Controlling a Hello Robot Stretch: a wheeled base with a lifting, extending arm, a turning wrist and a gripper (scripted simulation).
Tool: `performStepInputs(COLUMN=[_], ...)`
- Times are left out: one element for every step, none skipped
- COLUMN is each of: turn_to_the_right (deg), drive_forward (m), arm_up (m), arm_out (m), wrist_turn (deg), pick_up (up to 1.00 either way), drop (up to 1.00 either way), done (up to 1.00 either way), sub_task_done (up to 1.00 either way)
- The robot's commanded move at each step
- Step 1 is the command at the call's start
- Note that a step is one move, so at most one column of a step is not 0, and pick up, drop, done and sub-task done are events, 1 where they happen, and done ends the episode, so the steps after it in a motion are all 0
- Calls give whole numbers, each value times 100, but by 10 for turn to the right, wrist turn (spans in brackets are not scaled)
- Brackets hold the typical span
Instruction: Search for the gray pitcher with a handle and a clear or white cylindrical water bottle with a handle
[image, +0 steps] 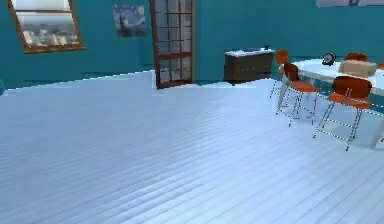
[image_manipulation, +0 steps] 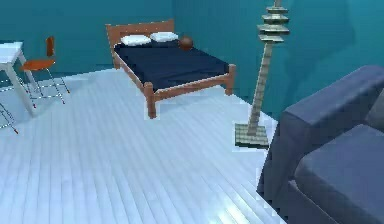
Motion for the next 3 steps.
performStepInputs(turn_to_the_right=[150, 0, 0], drive_forward=[0, 100, 100], arm_up=[0, 0, 0], arm_out=[0, 0, 0], wrist_turn=[0, 0, 0], pick_up=[0, 0, 0], drop=[0, 0, 0], done=[0, 0, 0], sub_task_done=[0, 0, 0])
